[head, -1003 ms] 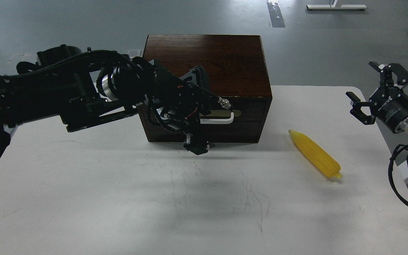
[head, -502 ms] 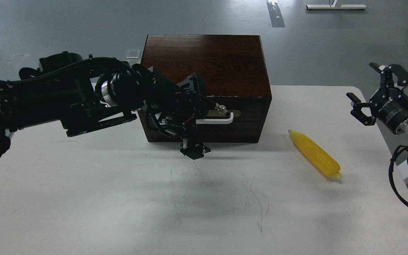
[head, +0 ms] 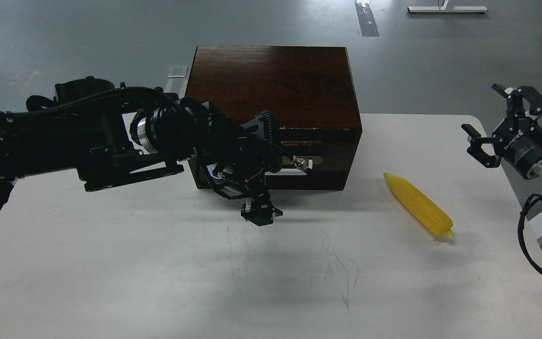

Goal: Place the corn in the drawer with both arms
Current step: 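Pull the drawer open toward the robot with the left gripper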

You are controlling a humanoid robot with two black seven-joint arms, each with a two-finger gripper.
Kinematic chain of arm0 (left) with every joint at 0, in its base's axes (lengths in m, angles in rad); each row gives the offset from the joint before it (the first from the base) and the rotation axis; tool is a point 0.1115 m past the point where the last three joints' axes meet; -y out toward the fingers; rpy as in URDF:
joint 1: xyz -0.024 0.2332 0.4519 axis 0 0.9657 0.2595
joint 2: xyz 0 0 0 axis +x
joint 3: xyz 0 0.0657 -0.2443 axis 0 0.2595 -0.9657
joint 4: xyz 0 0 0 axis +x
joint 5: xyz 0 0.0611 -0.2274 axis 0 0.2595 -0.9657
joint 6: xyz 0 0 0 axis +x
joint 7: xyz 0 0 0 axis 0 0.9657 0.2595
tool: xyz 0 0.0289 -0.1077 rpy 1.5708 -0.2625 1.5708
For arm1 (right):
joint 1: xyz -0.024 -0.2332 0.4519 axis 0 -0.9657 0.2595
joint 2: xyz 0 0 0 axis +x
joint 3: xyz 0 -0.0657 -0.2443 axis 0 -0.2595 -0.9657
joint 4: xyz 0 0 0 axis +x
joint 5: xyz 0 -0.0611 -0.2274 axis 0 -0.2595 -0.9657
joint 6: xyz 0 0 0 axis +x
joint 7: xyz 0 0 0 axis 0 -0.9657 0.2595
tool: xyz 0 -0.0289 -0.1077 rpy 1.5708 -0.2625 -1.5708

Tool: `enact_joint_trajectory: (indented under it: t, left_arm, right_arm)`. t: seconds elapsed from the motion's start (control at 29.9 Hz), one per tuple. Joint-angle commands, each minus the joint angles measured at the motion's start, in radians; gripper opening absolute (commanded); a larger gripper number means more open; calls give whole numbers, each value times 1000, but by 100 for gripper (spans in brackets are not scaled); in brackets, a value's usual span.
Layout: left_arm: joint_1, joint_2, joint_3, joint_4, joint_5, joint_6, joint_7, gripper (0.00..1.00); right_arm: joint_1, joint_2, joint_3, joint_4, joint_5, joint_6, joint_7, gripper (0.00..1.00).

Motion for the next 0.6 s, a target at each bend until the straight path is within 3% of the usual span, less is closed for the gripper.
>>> enact_joint_trajectory:
  t: [0.0, 0.23, 0.57]
  left_arm:
    - [-7, 11, 0, -52, -6, 0, -1, 98]
    - [-5, 55, -3, -167, -10, 0, -1, 99]
    - [-5, 66, -8, -197, -14, 0, -1, 98]
  right_arm:
    - [0, 0, 0, 0, 0, 0, 0, 100]
    - [0, 0, 0, 0, 0, 0, 0, 100]
    - [0, 0, 0, 0, 0, 0, 0, 100]
